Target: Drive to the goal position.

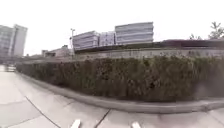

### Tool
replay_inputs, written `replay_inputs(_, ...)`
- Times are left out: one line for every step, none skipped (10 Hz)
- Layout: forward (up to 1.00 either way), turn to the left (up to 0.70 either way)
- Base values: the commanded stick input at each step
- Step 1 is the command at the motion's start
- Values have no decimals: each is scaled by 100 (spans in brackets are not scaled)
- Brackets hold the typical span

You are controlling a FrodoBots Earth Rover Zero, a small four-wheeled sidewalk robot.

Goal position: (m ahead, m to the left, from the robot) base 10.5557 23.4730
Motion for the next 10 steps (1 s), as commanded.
replay_inputs(0,85)
replay_inputs(0,85)
replay_inputs(0,85)
replay_inputs(0,85)
replay_inputs(0,85)
replay_inputs(0,85)
replay_inputs(0,85)
replay_inputs(0,85)
replay_inputs(0,85)
replay_inputs(0,85)
